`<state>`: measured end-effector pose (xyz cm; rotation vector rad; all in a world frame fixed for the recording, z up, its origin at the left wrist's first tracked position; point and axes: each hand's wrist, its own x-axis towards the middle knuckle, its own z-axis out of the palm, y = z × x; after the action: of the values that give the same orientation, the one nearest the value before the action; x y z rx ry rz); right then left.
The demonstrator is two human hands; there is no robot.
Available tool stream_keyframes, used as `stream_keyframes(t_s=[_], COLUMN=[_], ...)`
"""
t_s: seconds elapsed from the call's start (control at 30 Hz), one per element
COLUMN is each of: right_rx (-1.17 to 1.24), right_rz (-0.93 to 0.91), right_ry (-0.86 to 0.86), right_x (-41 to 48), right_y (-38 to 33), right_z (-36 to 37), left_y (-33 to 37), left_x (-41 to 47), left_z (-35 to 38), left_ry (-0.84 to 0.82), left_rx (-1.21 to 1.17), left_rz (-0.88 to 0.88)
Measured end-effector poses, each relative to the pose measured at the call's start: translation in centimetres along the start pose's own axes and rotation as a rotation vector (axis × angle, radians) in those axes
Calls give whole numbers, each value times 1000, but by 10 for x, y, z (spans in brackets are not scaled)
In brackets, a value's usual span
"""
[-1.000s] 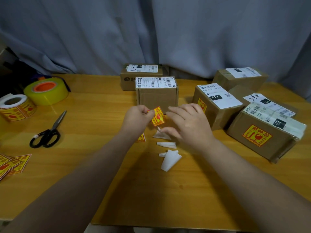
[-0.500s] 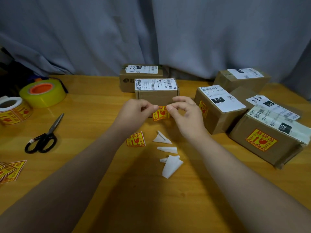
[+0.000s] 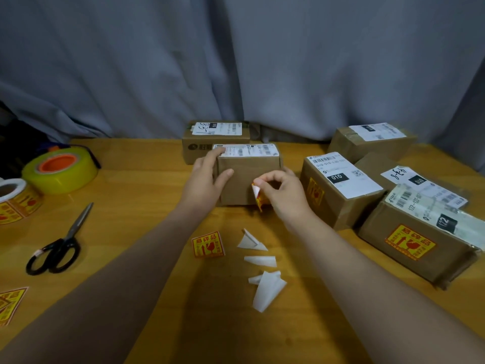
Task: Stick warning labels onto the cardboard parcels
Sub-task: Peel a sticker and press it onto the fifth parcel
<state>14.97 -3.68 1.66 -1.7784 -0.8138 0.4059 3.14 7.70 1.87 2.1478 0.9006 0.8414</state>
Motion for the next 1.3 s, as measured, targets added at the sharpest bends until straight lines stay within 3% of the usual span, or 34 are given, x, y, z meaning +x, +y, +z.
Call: stream_keyframes(t_s=[0.2,0.3,0.43,0.6,0.77,0.97,1.3], right_rx=[248,258,79,-5,-82,-6,-8], right_rz=[126,160,-43,-195,-170,-183,-209], right_ry=[-15,21,274,164,131,267,323], right_x=[-10,-11,-4,-3,3,3,6], right_y=[-16,-21,-21,-21,-22,-25,-22], right_z=[-12,-16,-17,-16,-8,7,12], left_y=[12,16,16,11,13,15,17], left_x=[0,0,7,13,21,26,26], left_z=[-6,-5,-4,-4,-6,-8,-8], left_ry=[47,76,63,-32,-78,-113,-125], left_rx=[53,74,146,132,73,48,56], left_rz=[24,63,139,179,138,103,108])
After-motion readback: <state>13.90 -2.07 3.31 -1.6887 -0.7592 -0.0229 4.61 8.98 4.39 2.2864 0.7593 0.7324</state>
